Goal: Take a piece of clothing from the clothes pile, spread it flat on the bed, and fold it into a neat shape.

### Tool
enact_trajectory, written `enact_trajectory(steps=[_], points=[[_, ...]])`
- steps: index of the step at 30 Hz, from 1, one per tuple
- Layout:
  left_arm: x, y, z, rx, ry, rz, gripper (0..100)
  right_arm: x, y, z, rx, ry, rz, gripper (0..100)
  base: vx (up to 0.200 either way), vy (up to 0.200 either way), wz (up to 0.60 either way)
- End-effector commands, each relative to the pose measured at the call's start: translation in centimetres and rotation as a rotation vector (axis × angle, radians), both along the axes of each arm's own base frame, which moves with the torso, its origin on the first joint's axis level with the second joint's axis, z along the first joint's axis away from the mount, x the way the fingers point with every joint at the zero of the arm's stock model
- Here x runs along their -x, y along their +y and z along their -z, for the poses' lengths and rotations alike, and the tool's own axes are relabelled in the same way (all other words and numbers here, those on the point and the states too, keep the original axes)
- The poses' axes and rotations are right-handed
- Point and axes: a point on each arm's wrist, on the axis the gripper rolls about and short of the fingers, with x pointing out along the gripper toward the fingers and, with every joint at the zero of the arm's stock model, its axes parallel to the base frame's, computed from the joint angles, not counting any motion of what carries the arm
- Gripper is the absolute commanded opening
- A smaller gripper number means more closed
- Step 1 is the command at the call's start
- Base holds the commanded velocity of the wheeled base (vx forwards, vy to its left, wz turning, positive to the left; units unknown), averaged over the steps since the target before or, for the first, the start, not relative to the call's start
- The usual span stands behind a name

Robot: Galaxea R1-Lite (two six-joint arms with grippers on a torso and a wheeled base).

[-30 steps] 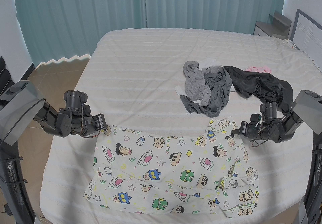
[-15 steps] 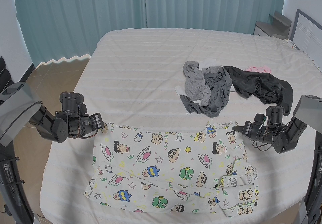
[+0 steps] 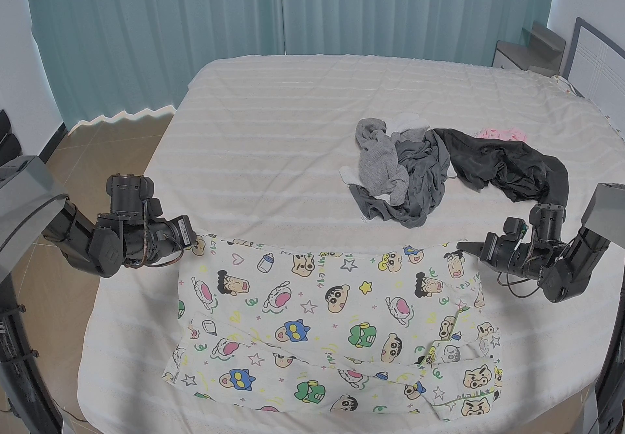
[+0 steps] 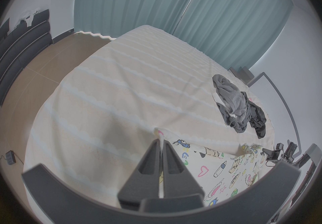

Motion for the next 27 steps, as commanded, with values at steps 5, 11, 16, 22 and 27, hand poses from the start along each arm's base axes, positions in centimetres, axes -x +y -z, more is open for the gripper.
enact_trajectory(steps=[5, 11, 16, 22, 27], points=[[1.2, 0.4, -0.7, 0.001, -0.038, 0.001, 0, 1.6, 0.1, -1.1, -0.009, -0.024, -0.030, 0, 0.000, 0.000, 0.00], [1.7, 0.4, -1.0, -0.001, -0.059, 0.003, 0, 3.0, -0.1, -1.6, -0.010, -0.030, -0.045, 0, 0.000, 0.000, 0.00], [2.4, 0.8, -0.8, -0.025, -0.047, 0.008, 0, 4.1, -0.1, -1.8, -0.019, -0.035, -0.070, 0, 0.000, 0.000, 0.00], [3.6, 1.1, 0.0, -0.061, -0.044, 0.030, 0, 6.0, -0.1, -0.9, -0.004, -0.031, -0.091, 0, 0.000, 0.000, 0.00], [4.4, 0.9, 0.5, -0.064, -0.048, 0.036, 0, 7.5, 0.0, -0.4, 0.007, -0.031, -0.131, 0, 0.000, 0.000, 0.00]])
